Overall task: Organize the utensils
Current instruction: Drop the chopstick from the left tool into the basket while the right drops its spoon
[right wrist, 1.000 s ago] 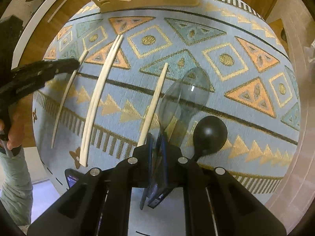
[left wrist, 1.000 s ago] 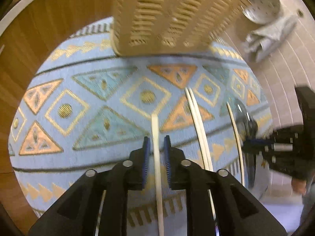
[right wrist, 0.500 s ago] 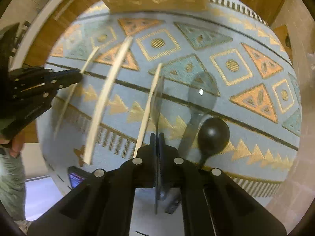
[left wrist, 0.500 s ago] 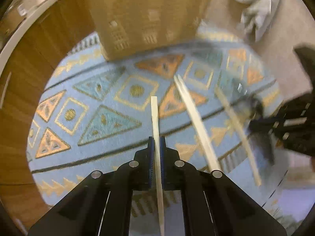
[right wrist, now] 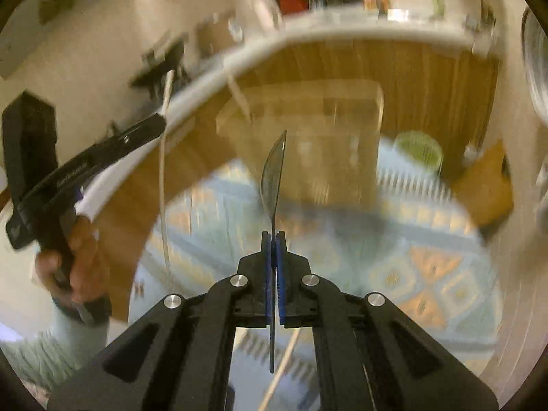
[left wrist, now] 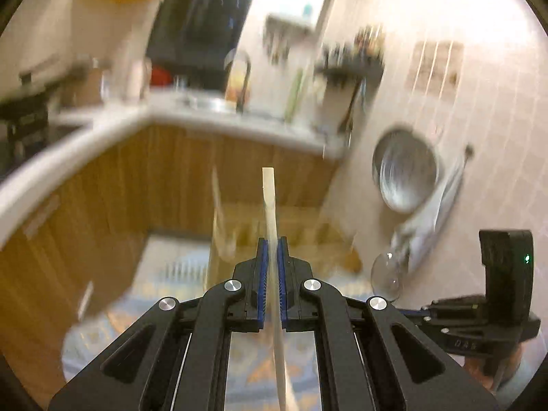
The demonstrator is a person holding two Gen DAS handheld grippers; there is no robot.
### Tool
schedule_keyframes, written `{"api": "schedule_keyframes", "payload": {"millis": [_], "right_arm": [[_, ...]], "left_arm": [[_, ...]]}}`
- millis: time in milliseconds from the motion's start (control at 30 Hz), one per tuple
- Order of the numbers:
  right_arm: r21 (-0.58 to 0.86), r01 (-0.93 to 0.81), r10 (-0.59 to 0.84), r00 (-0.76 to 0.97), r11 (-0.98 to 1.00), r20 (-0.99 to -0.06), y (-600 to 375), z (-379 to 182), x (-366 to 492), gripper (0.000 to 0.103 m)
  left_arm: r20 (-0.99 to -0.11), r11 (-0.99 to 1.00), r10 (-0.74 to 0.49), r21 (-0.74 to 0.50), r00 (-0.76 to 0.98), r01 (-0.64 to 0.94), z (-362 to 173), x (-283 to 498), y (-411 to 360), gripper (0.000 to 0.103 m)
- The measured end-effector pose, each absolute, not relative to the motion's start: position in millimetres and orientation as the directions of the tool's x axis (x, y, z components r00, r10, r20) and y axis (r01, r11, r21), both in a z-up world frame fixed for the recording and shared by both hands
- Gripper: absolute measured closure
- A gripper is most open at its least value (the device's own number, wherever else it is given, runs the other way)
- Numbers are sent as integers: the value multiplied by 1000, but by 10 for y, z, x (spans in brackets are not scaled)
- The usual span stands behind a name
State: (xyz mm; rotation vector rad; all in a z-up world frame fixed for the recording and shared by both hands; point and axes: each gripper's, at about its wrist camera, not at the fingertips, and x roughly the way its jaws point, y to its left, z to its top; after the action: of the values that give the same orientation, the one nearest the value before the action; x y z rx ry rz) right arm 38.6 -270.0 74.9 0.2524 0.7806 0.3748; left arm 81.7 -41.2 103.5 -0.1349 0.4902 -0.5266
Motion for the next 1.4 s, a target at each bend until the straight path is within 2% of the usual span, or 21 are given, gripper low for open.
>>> {"api": "schedule_keyframes", "payload": {"millis": [67, 233, 433, 700, 1000, 1233, 1400], "right_arm": [[343, -224, 393, 713, 912, -581, -2749, 936, 484, 101], [298, -195, 315, 842, 934, -438, -2892, 1281, 760, 101], [222, -114, 182, 931, 968, -317, -2970, 1374, 1108, 101], [199, -63, 125, 941, 978, -314, -2958, 1030, 1540, 101], [160, -66, 114, 944, 985, -310, -2898, 708, 1638, 101], [119, -106, 137, 946, 987, -294, -2827, 601, 1558, 101], [136, -131, 169, 929, 982, -329, -2877, 529, 1461, 100]], "left_arm": [[-323, 871, -490, -225, 810, 437, 1244, 829, -483, 100], [-170, 884, -453, -208, 875, 418, 1521, 1004, -602, 100], [-83, 911, -392, -172, 916, 374, 1466, 1255, -701, 100], [-61, 935, -318, -184, 946, 302, 1232, 1562, -717, 100], [-92, 948, -282, -180, 955, 263, 902, 1704, -782, 99], [-111, 944, -301, -174, 947, 280, 739, 1688, -773, 98], [-141, 929, -343, -199, 929, 313, 670, 1629, -651, 95]]}}
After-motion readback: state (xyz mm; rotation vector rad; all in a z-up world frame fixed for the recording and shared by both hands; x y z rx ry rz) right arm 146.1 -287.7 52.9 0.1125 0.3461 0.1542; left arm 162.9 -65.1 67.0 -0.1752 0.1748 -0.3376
